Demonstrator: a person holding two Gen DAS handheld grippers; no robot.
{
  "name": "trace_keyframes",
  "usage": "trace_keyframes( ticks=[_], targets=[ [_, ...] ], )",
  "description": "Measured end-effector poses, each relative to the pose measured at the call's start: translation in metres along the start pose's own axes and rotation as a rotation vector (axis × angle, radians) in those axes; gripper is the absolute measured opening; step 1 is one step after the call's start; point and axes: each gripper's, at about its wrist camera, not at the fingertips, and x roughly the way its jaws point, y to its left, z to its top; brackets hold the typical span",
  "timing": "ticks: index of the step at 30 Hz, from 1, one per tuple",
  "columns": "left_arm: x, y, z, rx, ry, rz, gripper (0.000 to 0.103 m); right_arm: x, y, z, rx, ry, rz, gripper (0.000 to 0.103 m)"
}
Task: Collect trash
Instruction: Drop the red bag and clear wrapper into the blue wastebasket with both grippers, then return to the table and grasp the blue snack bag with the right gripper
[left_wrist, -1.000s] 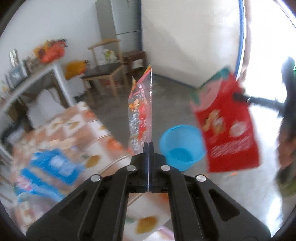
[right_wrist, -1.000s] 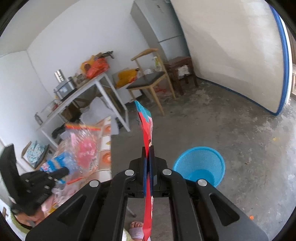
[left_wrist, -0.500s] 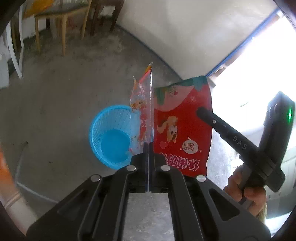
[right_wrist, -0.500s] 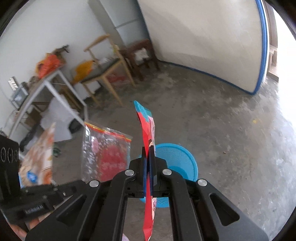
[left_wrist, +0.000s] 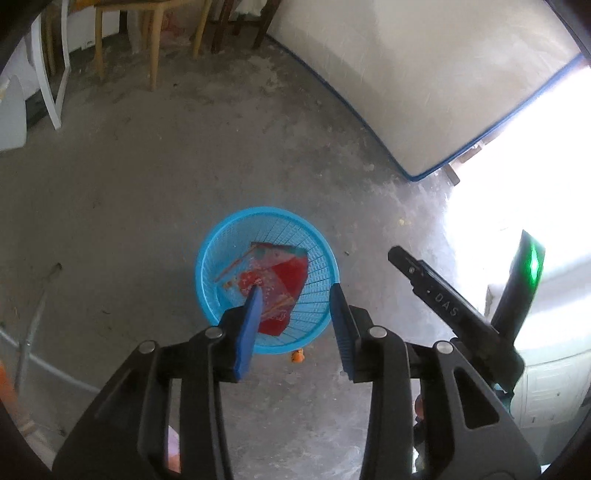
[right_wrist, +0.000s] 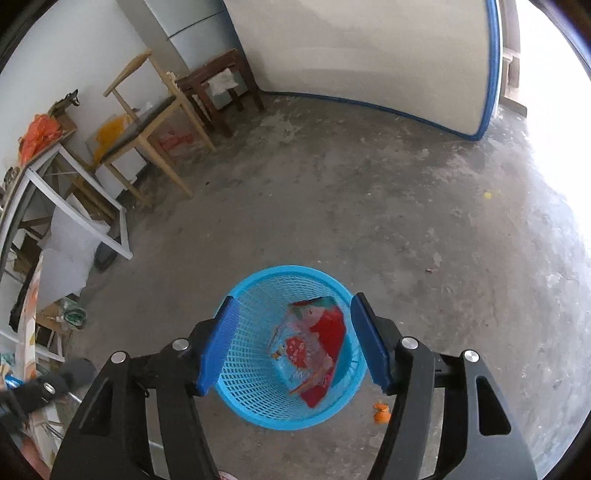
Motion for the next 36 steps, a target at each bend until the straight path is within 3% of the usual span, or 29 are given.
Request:
trace_keyframes(
  ticks=[6, 10, 17, 20, 25, 32, 36],
  targets=[
    [-0.055, -0.003, -0.02, 0.076, -0.071, -0.024, 0.045, -0.042, -0.004, -0.019, -0.06, -0.034, 0.003, 0.062],
    [-0.103, -0.011, -0.05, 0.121, -0.142, -0.031, 0.053, -0.075, 0.007, -0.035, -0.138, -0.056, 0.002, 0.071],
    [-0.178, -0.016, -0.117, 0.152, -0.271, -0.011, 0.065, -0.148, 0.048, -0.066, -0.288, -0.158, 0.008, 0.096],
    [-0.201, -0.008, -0.139, 0.133, -0.307, 0.007, 0.066, -0.175, 0.074, -0.074, -0.367, -0.223, -0.004, 0.096],
    [-0.235, 0.011, -0.167, 0.13, -0.367, 0.069, 0.08, -0.208, 0.123, -0.077, -0.449, -0.276, -0.045, 0.096],
    [-0.289, 0.049, -0.21, 0.104, -0.48, 0.128, 0.09, -0.244, 0.188, -0.092, -0.592, -0.354, 0.069, 0.096],
    [-0.322, 0.078, -0.238, 0.049, -0.553, 0.178, 0.094, -0.267, 0.237, -0.103, -0.676, -0.342, 0.286, 0.096]
  ],
)
